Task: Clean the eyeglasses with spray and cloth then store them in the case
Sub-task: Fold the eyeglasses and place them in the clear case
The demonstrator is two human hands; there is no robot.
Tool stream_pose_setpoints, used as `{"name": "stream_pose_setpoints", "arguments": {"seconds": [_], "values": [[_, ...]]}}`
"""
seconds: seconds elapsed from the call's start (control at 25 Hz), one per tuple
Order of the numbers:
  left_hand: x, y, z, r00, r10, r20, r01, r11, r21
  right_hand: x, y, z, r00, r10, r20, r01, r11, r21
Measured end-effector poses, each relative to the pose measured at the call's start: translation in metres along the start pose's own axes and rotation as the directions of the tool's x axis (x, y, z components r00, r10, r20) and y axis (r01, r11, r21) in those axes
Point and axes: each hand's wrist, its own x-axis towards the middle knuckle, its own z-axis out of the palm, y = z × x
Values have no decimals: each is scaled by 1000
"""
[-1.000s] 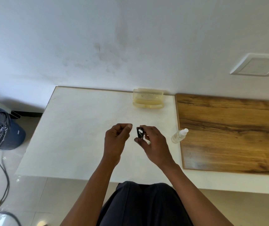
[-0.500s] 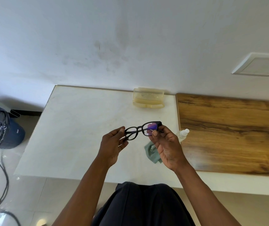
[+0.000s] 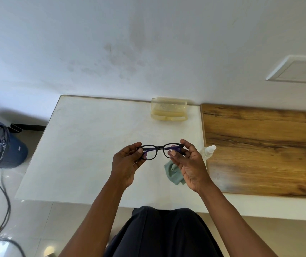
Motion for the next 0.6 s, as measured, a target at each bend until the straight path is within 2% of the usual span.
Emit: {"name": "stream_pose_setpoints", "arguments": {"seconds": [0.16,0.28,0.48,0.6], "values": [[5,-10,0,999,-27,-30,27,1000,0,8,11,3,996,-11,-88,-12,965,-261],[10,-14,0,998,-43,-48,44,999,12,15,14,2,993,-26,-116,-15,941,-338],[24,-6,2,999,-40,-17,42,994,99,31,8,4,994,6,-107,-25,983,-180],[35,-1,10,999,-42,-11,43,986,163,45,4,6,987,33,-158,-58,986,-156]]}}
